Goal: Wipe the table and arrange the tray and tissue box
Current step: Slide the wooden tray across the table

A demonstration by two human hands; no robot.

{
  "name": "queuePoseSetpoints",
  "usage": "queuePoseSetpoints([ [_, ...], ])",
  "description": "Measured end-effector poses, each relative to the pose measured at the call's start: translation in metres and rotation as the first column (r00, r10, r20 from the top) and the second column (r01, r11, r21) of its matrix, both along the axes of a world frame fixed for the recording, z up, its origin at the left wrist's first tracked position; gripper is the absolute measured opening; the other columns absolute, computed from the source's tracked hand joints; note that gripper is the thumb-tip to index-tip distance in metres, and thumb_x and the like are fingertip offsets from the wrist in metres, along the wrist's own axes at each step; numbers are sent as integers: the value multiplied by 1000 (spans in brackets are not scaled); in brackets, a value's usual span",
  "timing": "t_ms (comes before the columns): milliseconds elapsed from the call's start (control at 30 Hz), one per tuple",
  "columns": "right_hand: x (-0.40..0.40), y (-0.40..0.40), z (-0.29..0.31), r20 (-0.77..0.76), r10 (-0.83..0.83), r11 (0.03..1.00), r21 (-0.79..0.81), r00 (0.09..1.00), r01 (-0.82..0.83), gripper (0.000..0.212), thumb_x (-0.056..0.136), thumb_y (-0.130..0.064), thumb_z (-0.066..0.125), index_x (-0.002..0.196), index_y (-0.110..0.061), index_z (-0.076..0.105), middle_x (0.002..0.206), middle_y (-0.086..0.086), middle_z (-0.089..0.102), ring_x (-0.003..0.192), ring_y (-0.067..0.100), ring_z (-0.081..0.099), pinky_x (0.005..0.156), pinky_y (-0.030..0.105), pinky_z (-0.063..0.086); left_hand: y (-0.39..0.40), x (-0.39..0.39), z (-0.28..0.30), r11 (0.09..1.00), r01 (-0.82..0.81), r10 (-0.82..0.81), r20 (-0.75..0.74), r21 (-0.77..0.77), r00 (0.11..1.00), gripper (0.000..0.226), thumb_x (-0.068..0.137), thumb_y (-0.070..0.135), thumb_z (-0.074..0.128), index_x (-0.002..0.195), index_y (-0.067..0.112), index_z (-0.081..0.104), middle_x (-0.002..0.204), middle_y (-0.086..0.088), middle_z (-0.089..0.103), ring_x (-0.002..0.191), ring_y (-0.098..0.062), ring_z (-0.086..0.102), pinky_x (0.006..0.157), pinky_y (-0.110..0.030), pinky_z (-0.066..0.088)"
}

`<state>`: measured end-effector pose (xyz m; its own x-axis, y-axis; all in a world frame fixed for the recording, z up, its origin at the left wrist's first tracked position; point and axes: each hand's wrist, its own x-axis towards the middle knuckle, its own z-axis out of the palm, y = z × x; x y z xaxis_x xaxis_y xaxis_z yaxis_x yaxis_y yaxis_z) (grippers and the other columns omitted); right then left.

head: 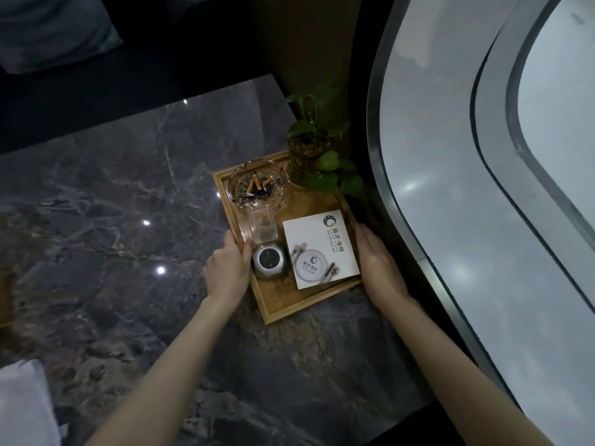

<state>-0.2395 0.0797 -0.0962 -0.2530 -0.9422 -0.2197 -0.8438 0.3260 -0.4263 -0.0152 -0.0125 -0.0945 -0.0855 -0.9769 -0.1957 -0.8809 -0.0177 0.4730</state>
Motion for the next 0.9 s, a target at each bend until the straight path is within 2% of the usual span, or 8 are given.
queuePoseSetpoints([
  [67, 4, 17, 2, 209, -142, 989, 75, 968, 129, 46, 100, -20, 23, 146, -16, 23, 154, 5, 26, 141, 17, 24, 110, 19, 16, 1, 0, -1, 1000, 7, -7, 8, -8, 1000, 32, 94, 34, 42, 106, 4, 46, 87, -24, 66, 76, -42, 62, 66, -46, 48],
  [133, 11, 27, 3, 273, -267, 964, 86, 924, 253, 46, 99, -29, 21, 145, -22, 24, 152, 2, 29, 137, 18, 30, 110, 24, 23, 0, 1, -3, 1000, 6, -6, 13, -9, 1000, 35, 94, 34, 42, 111, 4, 45, 88, -24, 66, 77, -42, 61, 67, -47, 49],
  [300, 22, 24, 1, 303, -484, 851, -54, 821, 522, 40, 97, -11, 43, 137, -13, 42, 139, 10, 49, 125, 25, 48, 97, 20, 31, -5, 2, -4, 1000, -2, 2, -6, 16, 1000, 43, 93, 33, 44, 125, 5, 41, 91, -23, 66, 80, -42, 61, 69, -48, 49],
  [400, 29, 18, -1, 426, -615, 729, -11, 663, 684, 37, 94, -13, 50, 131, -13, 51, 128, 12, 60, 116, 25, 56, 92, 23, 38, -8, 4, -4, 998, -1, 5, -71, 66, 997, 39, 93, 32, 45, 122, 6, 43, 88, -19, 65, 79, -38, 61, 68, -43, 48],
  [467, 31, 14, -3, 435, -647, 688, -22, 627, 725, 35, 94, -16, 51, 128, -13, 54, 121, 13, 63, 111, 27, 59, 88, 24, 40, -10, 5, -2, 995, 21, -10, -109, 97, 994, 31, 93, 28, 45, 115, 6, 46, 81, -13, 61, 76, -34, 59, 64, -39, 43],
  [667, 35, 9, -10, 403, -648, 668, -107, 646, 736, 32, 95, -16, 48, 125, -7, 56, 118, 17, 65, 107, 30, 61, 85, 22, 39, -14, 7, -2, 991, 80, -64, -142, 108, 988, 23, 93, 23, 44, 107, 5, 45, 83, -10, 58, 73, -30, 56, 66, -39, 44],
  [833, 40, 10, -12, 357, -617, 672, -227, 702, 705, 31, 94, -10, 50, 123, -1, 56, 118, 22, 63, 108, 33, 60, 87, 21, 38, -18, 11, 1, 985, 128, -106, -170, 119, 980, 13, 94, 23, 42, 95, 11, 43, 65, -11, 63, 44, -25, 59, 50, -38, 50],
  [900, 40, 10, -10, 329, -606, 683, -251, 724, 686, 31, 93, -8, 50, 123, 1, 56, 116, 24, 63, 106, 34, 60, 85, 20, 38, -19, 13, 2, 982, 147, -127, -160, 115, 979, 12, 94, 22, 42, 94, 11, 44, 61, -7, 61, 41, -20, 57, 51, -37, 50],
])
